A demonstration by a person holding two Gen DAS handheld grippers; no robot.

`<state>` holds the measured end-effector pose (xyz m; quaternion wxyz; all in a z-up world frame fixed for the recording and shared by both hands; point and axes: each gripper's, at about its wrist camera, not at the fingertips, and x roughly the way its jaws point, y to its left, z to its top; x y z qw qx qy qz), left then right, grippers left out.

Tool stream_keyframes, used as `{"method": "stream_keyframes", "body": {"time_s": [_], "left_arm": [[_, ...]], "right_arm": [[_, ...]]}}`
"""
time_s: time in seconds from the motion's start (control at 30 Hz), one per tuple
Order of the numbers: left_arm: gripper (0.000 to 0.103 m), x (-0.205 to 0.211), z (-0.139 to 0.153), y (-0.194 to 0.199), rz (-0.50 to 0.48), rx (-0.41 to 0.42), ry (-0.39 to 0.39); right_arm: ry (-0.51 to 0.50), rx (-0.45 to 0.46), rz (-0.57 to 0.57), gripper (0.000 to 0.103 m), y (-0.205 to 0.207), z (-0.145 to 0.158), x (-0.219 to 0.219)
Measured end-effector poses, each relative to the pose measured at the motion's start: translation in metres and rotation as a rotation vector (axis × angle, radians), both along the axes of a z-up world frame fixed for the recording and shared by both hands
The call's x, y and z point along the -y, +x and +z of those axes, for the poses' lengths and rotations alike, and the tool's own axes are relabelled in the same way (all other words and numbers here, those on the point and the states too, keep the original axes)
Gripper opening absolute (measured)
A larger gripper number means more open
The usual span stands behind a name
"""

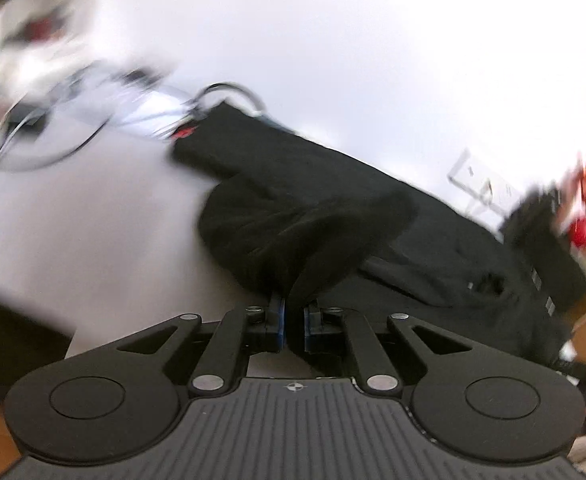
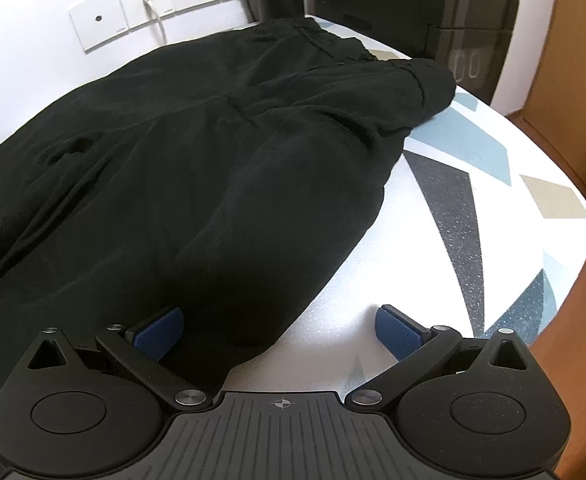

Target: Fold clothes

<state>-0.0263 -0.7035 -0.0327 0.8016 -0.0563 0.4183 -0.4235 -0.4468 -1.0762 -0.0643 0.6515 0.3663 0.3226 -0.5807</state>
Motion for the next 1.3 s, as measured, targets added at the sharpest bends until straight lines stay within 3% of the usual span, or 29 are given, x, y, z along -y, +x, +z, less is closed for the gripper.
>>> {"method": "stream_keyframes", "body": {"time_s": [0.1, 0.17, 0.47, 0.6, 0.77, 0.87, 0.93, 1.0, 1.1, 1.3], "left_arm": [[0.007, -0.026, -0.026, -0.01, 0.058, -0.111, 0.033], [0.007, -0.034, -0.042, -0.019, 0.083, -0.137, 0.073], [0.01, -0.021, -0.056, -0.008, 0.105, -0.123, 0.071], [0.015, -0.025, -0.064, -0.007, 0.135, -0.162, 0.063], [0.037, -0.03, -0.07, -0.004, 0.168, -0.206, 0.044], [0.038, -0.028, -0.069, -0.004, 0.172, -0.207, 0.048], [0.038, -0.026, -0.066, -0.004, 0.168, -0.195, 0.056], [0.04, -0.024, -0.06, -0.006, 0.163, -0.172, 0.062], [0.058, -0.018, -0.05, -0.01, 0.157, -0.131, 0.073], [0.081, 0.012, -0.022, -0.024, 0.139, -0.018, 0.091]], "right_arm": [[-0.006, -0.015, 0.003, 0.102, 0.002, -0.001, -0.001], [-0.007, -0.019, -0.001, 0.102, 0.003, -0.002, 0.0], [-0.005, -0.004, 0.037, 0.102, 0.001, -0.002, -0.002], [-0.019, 0.095, 0.014, 0.101, -0.017, 0.001, -0.006], [-0.039, 0.265, -0.086, 0.08, -0.045, 0.006, -0.004], [-0.038, 0.321, -0.125, 0.058, -0.054, 0.007, 0.002], [-0.043, 0.33, -0.126, 0.038, -0.057, 0.01, 0.006], [-0.058, 0.316, -0.121, 0.038, -0.061, 0.013, 0.008], [-0.082, 0.294, -0.113, 0.039, -0.068, 0.019, 0.012], [-0.129, 0.251, -0.098, 0.06, -0.08, 0.03, 0.02]]}}
